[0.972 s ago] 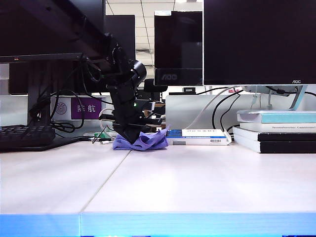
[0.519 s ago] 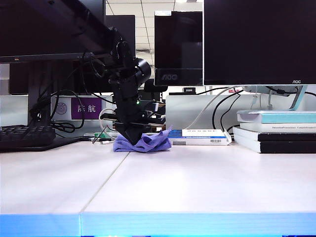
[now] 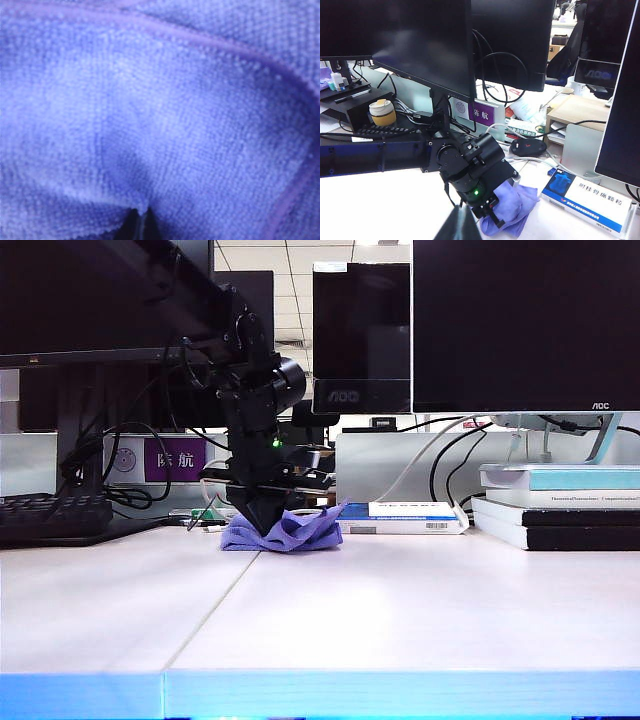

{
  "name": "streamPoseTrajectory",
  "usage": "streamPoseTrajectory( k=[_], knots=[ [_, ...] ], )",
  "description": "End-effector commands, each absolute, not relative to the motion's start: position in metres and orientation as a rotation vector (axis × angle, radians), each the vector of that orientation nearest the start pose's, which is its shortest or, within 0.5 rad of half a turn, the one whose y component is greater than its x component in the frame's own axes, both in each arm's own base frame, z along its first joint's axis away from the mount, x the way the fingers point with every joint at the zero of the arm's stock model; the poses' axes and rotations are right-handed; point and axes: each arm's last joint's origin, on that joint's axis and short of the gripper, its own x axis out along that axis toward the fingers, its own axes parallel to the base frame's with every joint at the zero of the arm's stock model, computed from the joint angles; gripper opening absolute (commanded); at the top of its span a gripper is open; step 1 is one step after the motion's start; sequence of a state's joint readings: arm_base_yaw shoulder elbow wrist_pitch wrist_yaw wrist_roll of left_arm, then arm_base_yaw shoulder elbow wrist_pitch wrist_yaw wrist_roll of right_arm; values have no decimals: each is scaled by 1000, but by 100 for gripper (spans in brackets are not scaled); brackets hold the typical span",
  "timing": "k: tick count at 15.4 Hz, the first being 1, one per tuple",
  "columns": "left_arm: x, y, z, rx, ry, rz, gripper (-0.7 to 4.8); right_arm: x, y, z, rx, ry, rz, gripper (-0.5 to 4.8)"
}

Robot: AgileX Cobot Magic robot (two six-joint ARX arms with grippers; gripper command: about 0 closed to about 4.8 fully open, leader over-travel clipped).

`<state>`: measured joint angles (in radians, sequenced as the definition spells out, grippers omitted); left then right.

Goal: Wipe the table from front to back using the rag.

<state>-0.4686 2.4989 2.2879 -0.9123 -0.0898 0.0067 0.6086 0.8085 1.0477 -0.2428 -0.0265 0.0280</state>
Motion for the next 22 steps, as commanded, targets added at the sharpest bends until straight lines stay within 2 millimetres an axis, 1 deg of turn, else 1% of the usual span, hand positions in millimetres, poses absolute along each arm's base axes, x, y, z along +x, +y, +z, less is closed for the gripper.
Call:
streamPoseTrajectory(
  k=[1,6,11,16,18,20,21,22],
  knots=[
    [457,-235,171,341,1224,-358,-7,128,90,416,36,-34,639,-1],
    [451,-233,169,347,1279,-366,-7,128,90,416,33,-36,639,-1],
    [435,-226,171,347,1299,-374,-7,128,91,416,25,-37,639,-1],
    [401,-211,174,321,1283,-376,-7,128,91,416,15,-42,639,-1],
    [383,-202,177,314,1274,-382,-7,128,91,417,15,-44,639,-1],
    [369,-195,176,293,1277,-387,-7,128,91,417,16,-46,640,-1],
    [355,-193,172,292,1284,-404,-7,128,91,417,16,-48,640,-1],
    [336,-193,165,312,1305,-420,-7,128,91,417,16,-48,658,-1]
  ],
)
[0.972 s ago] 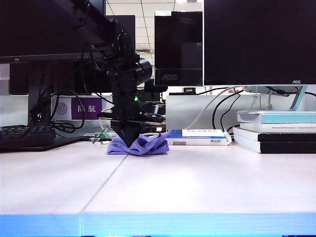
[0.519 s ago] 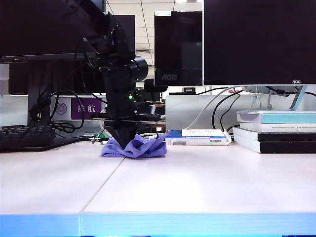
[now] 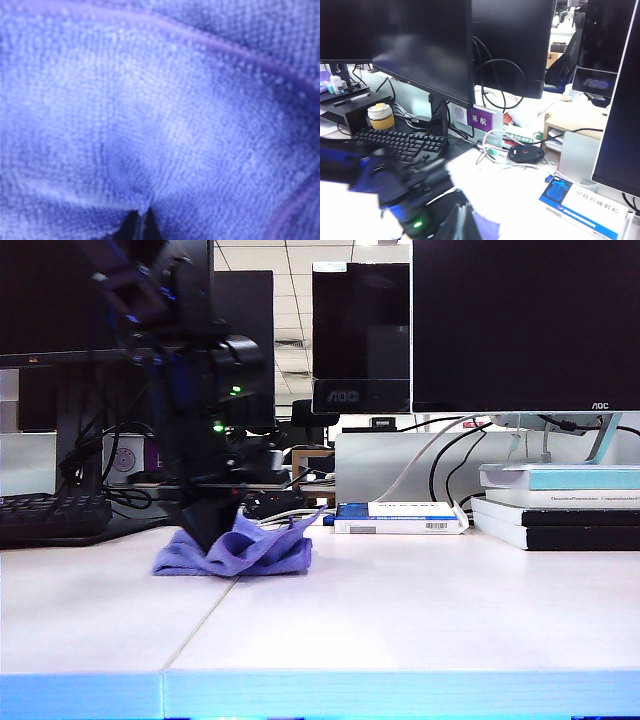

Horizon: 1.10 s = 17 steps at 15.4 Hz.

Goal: Wipe the table from front to back using the rag.

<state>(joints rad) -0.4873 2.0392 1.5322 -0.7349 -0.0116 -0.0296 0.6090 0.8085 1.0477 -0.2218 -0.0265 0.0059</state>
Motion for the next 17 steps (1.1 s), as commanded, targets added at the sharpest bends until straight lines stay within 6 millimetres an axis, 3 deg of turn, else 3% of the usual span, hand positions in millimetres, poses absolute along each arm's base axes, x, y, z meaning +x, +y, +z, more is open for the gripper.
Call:
streamPoseTrajectory(
  k=[1,4,7,11,17],
  knots=[
    [325,-194,162,332,1322,-433,-7,128,91,417,16,-48,658,-1],
    [302,-207,157,385,1351,-480,-7,128,91,417,16,-47,659,-1],
    [282,-215,165,406,1350,-509,-7,127,91,417,16,-49,675,-1],
    [257,-198,171,359,1345,-481,-7,127,92,417,15,-47,682,-1],
    [207,-189,163,377,1404,-511,-7,127,92,417,15,-47,685,-1]
  ],
)
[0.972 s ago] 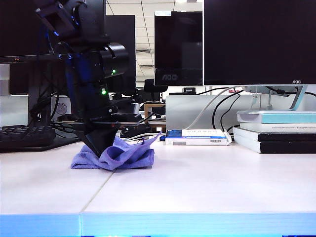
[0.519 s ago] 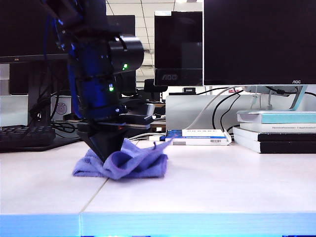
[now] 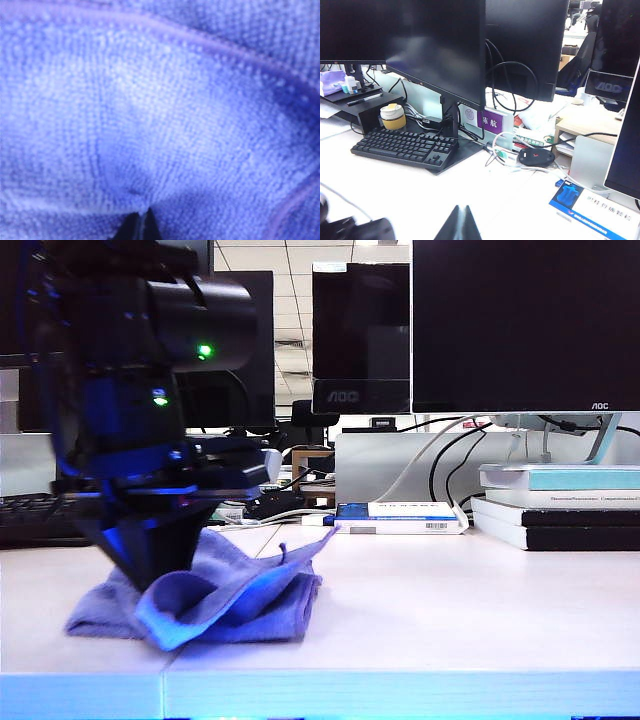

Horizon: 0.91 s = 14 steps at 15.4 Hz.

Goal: Wipe the table from front to back using the rag.

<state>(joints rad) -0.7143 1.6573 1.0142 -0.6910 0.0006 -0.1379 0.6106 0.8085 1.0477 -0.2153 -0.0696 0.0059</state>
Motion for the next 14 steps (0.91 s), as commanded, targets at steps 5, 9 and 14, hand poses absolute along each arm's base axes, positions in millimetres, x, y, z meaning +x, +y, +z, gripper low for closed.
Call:
streamPoseTrajectory(
  k=[5,9,14],
  knots=[
    [195,-185,171,358,1396,-508,-7,127,92,417,15,-47,685,-1],
    [197,-188,174,343,1338,-521,-7,127,92,417,15,-46,685,-1],
    [209,-198,182,285,1180,-550,79,127,93,417,15,-46,692,-1]
  ],
)
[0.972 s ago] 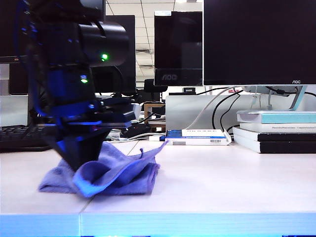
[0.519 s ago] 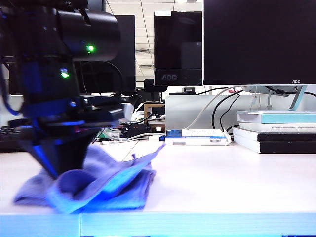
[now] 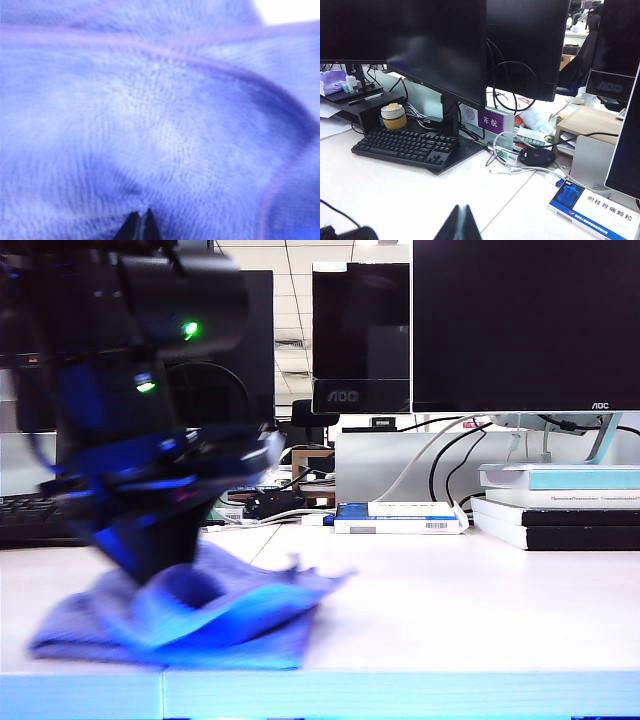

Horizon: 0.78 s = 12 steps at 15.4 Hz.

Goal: Wipe the table from front to back using the rag.

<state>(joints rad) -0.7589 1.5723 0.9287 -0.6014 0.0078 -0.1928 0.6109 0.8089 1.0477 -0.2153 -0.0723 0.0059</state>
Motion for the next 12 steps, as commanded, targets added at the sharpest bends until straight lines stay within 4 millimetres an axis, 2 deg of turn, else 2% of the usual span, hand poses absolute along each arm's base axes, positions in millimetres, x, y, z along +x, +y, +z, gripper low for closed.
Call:
streamPoseTrajectory(
  k=[1,2,3,9,10,11,12],
  knots=[
    [210,-198,184,288,1170,-536,155,127,93,417,15,-46,701,-1],
    [211,-197,187,290,1161,-526,212,126,94,417,15,-46,710,-1],
    [209,-195,192,289,1162,-525,220,125,95,417,15,-46,715,-1],
    [207,-191,248,277,1036,-513,212,126,95,416,14,-43,714,-1],
    [208,-192,257,288,1019,-526,138,126,95,416,14,-43,714,-1],
    [209,-193,265,294,1006,-535,-12,126,95,416,15,-43,714,-1],
    [210,-193,271,300,994,-543,-6,126,95,416,14,-43,714,-1]
  ],
)
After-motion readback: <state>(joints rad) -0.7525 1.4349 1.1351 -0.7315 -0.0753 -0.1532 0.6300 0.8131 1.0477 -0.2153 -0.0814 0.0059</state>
